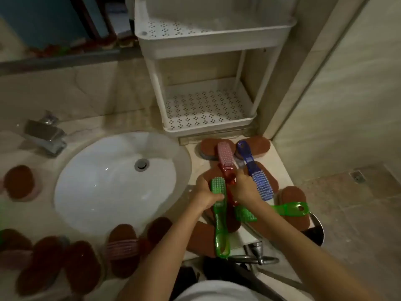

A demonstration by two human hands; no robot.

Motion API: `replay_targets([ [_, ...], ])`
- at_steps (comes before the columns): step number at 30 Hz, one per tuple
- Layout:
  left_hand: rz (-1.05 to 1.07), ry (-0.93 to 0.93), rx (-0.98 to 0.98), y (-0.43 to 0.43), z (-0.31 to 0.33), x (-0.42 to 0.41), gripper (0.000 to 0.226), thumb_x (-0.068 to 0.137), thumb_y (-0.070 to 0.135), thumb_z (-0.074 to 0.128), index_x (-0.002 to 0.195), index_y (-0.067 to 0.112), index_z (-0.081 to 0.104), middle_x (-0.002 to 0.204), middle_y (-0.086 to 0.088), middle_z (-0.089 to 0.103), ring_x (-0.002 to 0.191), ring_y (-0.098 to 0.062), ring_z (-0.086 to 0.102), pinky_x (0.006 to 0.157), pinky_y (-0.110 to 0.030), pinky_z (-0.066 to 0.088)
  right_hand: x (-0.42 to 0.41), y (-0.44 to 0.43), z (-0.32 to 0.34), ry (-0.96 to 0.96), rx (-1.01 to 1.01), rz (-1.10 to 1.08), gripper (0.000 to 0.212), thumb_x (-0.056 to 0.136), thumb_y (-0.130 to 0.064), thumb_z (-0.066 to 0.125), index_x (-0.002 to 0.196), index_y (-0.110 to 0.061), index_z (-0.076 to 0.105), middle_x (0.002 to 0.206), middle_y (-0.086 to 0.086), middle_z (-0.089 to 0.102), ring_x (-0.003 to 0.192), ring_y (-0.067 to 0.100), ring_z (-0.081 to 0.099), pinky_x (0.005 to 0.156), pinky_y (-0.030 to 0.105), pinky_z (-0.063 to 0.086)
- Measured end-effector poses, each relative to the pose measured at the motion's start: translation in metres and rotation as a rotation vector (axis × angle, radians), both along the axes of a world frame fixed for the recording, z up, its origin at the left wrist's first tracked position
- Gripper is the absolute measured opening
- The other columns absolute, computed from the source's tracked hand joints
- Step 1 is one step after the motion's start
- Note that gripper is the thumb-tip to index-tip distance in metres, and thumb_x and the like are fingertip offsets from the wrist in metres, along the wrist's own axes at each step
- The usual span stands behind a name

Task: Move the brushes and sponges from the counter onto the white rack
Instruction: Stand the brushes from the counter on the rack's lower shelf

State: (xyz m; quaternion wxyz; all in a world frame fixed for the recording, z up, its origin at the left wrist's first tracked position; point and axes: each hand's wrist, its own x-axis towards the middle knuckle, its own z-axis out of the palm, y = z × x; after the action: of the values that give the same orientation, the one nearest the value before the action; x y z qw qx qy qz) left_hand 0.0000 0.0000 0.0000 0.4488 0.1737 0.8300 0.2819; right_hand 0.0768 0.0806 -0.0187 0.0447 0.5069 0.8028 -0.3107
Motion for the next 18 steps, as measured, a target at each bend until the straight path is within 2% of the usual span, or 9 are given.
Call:
replay_targets([
  [2,0.058,-0.014,0.041,0.004,-0.002,0.006,0.068,0.076,0.0,0.071,0.133,-0.004,0.034,0.126,-0.017,0.054,0.116,-0.028,0.054,0.09,-0.033,0.046,-0.001,0.005,-0.002,0.002,0.006,0.014,0.03,0.093,-0.006,0.043,0.119,0.008,0.041,0.115,0.029,0.06,0.104,0.044,0.062,0.084,0.049,0.049],
  [4,0.11,-0.042,0.086,0.006,-0.001,0.011,0.056,0.077,-0.005,0.069,0.125,-0.006,0.041,0.111,-0.011,0.054,0.101,-0.021,0.054,0.071,-0.022,0.047,-0.003,0.007,-0.002,0.011,-0.005,0.03,0.029,0.091,-0.001,0.043,0.118,0.008,0.041,0.113,0.029,0.061,0.102,0.044,0.062,0.083,0.049,0.049],
  [5,0.139,-0.067,0.097,0.007,0.0,0.012,0.049,0.078,-0.006,0.067,0.122,-0.004,0.045,0.107,-0.012,0.054,0.097,-0.02,0.053,0.067,-0.019,0.044,-0.003,0.008,-0.003,0.019,-0.021,0.038,0.028,0.09,0.001,0.043,0.117,0.008,0.043,0.112,0.029,0.061,0.102,0.044,0.063,0.082,0.048,0.049],
  [7,0.218,-0.123,0.122,0.007,0.0,0.012,0.041,0.081,-0.005,0.065,0.117,0.001,0.048,0.111,-0.018,0.057,0.092,-0.021,0.053,0.072,-0.023,0.043,-0.001,0.01,-0.004,0.032,-0.036,0.049,0.017,0.088,0.002,0.045,0.104,0.006,0.052,0.108,0.028,0.063,0.099,0.042,0.064,0.077,0.043,0.049],
  [9,0.281,-0.164,0.148,0.006,-0.002,0.009,0.035,0.082,-0.004,0.065,0.115,-0.003,0.054,0.109,-0.021,0.061,0.084,-0.02,0.056,0.071,-0.028,0.047,0.0,0.013,0.001,0.026,-0.043,0.05,0.012,0.088,0.0,0.047,0.084,0.004,0.057,0.103,0.028,0.066,0.096,0.041,0.065,0.072,0.039,0.048],
  [12,0.346,-0.182,0.203,0.004,-0.001,-0.005,0.021,0.082,-0.001,0.065,0.104,-0.001,0.063,0.093,-0.016,0.064,0.065,-0.015,0.058,0.061,-0.024,0.049,-0.001,0.016,0.012,0.064,-0.039,0.022,0.012,0.088,0.0,0.048,0.089,0.005,0.059,0.103,0.028,0.065,0.099,0.04,0.063,0.079,0.041,0.049],
  [16,0.447,-0.103,0.334,0.01,0.022,-0.036,0.005,0.09,0.01,0.057,0.093,0.007,0.061,0.083,-0.007,0.062,0.063,-0.011,0.057,0.056,-0.021,0.046,-0.014,0.025,0.034,0.221,-0.045,-0.032,0.019,0.087,0.001,0.049,0.103,0.007,0.059,0.102,0.026,0.067,0.096,0.041,0.063,0.084,0.048,0.052],
  [18,0.456,-0.065,0.389,0.024,0.037,-0.056,0.016,0.094,0.012,0.051,0.079,0.015,0.057,0.077,-0.003,0.059,0.065,-0.013,0.057,0.06,-0.024,0.047,-0.028,0.034,0.046,0.284,-0.076,-0.04,0.022,0.086,0.001,0.05,0.104,0.004,0.061,0.102,0.026,0.068,0.097,0.041,0.064,0.085,0.051,0.051],
])
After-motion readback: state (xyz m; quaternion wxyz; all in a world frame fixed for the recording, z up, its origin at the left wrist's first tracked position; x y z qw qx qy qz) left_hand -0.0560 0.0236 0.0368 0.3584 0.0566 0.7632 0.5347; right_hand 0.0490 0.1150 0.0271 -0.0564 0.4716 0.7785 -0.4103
